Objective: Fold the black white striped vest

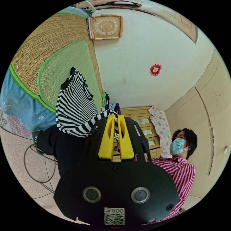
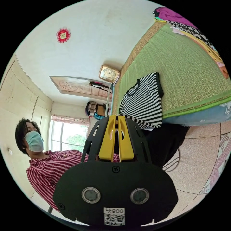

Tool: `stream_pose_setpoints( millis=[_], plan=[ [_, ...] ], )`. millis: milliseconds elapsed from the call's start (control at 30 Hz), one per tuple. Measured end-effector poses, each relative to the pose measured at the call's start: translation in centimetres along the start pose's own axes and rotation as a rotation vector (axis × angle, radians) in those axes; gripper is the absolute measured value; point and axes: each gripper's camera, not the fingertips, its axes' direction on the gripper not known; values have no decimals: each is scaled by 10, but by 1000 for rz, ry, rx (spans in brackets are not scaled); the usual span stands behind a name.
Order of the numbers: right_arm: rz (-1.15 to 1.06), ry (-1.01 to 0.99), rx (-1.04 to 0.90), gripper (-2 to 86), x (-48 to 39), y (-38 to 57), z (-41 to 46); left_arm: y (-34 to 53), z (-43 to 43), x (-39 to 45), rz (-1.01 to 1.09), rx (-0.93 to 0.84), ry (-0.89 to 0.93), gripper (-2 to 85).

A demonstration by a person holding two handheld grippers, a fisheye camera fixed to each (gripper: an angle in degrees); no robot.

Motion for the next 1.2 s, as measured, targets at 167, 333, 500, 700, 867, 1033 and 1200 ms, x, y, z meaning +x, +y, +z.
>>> stream_pose_setpoints(
  millis=[167,333,500,700,867,1033,1200],
  plan=[
    [-4,19,-5,13,32,-31,20,-54,26,5,-6,25,-17,21],
    [42,38,-18,12,88,-62,45,-101,51,4,-29,29,-61,22],
    [99,63,-31,12,145,-81,68,-144,73,0,-63,29,-114,23],
    [143,68,-48,13,207,-102,95,-187,93,-4,-97,51,-152,23],
    [186,85,-75,15,260,-113,120,-218,110,-13,-143,62,-190,22],
    [241,63,-75,15,318,-114,139,-242,123,-23,-182,74,-217,23],
    [272,57,-92,15,360,-111,154,-265,133,-29,-206,67,-250,27]
  ],
)
